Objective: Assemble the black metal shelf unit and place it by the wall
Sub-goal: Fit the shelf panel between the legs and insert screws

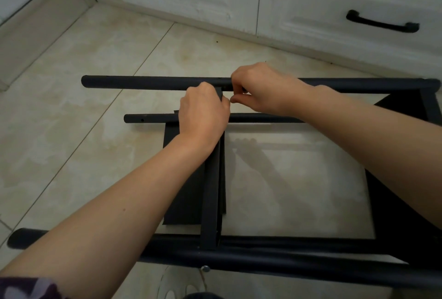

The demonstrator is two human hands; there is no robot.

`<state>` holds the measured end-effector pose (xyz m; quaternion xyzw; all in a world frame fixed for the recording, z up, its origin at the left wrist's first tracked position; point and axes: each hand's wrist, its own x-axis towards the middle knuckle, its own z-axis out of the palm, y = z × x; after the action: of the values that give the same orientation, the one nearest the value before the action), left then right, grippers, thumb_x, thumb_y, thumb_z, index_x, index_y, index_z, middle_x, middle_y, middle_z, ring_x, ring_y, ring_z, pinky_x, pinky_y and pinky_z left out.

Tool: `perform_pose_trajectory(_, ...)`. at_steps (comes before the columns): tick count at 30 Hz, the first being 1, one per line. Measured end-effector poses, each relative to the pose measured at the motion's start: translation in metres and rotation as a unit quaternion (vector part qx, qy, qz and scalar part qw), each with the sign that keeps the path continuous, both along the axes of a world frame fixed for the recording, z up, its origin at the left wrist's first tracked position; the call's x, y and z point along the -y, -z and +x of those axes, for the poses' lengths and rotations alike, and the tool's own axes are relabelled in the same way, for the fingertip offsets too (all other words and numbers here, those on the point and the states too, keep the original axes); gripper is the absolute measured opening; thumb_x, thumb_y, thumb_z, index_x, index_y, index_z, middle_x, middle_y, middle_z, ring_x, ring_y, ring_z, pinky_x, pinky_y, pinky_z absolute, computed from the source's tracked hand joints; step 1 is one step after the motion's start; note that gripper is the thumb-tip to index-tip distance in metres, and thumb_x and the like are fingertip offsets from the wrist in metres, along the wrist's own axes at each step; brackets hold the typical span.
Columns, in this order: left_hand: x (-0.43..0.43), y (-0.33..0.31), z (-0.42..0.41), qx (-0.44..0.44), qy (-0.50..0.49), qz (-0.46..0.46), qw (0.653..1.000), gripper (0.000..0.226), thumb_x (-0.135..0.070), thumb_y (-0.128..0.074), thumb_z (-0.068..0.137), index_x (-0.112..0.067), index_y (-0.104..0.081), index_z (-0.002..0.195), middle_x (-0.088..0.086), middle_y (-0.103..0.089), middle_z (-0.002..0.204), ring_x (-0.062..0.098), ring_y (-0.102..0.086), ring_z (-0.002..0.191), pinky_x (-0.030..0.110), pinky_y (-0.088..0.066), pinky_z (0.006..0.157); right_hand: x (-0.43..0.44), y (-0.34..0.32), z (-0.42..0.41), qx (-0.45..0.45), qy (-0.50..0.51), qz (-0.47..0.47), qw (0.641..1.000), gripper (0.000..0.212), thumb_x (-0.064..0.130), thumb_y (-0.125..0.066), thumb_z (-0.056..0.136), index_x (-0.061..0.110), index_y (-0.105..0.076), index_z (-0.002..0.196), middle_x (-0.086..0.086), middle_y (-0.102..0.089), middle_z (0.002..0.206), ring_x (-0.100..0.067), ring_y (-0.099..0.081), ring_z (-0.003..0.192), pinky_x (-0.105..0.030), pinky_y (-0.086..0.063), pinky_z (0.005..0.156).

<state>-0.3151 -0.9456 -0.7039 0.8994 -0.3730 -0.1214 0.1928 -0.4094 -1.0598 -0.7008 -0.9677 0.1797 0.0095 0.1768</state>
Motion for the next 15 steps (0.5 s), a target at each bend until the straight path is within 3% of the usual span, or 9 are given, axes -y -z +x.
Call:
perform_pose_trajectory(9, -0.0006, 0.0008, 0.0019, 0.015, 0.010, 0.013, 1.000, 0.036, -0.033, -0.059, 0.100, -0.010, -0.040, 0.081, 0.004, -0.040, 0.075, 0.025, -0.043, 0.077, 0.034, -0.033, 0.066, -0.0028, -0.0027, 0.0020, -0.005, 0.003, -0.002, 1.000, 0.021, 0.030, -0.055, 0.100, 0.016, -0.049, 0.085, 0.001, -0.048, 0.091, -0.016, -0.039, 0.082, -0.028, -0.031, 0.072)
perform_pose_trajectory(15, 0.0010, -0.0017, -0.0019, 0.028, 0.028, 0.022, 0.999, 0.032, -0.031, -0.057, 0.101, -0.009, -0.040, 0.084, 0.010, -0.046, 0.087, 0.026, -0.042, 0.081, 0.035, -0.032, 0.069, -0.0019, -0.0040, 0.0044, -0.007, 0.002, -0.003, 1.000, 0.019, 0.027, -0.055, 0.100, 0.013, -0.052, 0.088, -0.002, -0.049, 0.092, -0.017, -0.040, 0.083, -0.029, -0.032, 0.072)
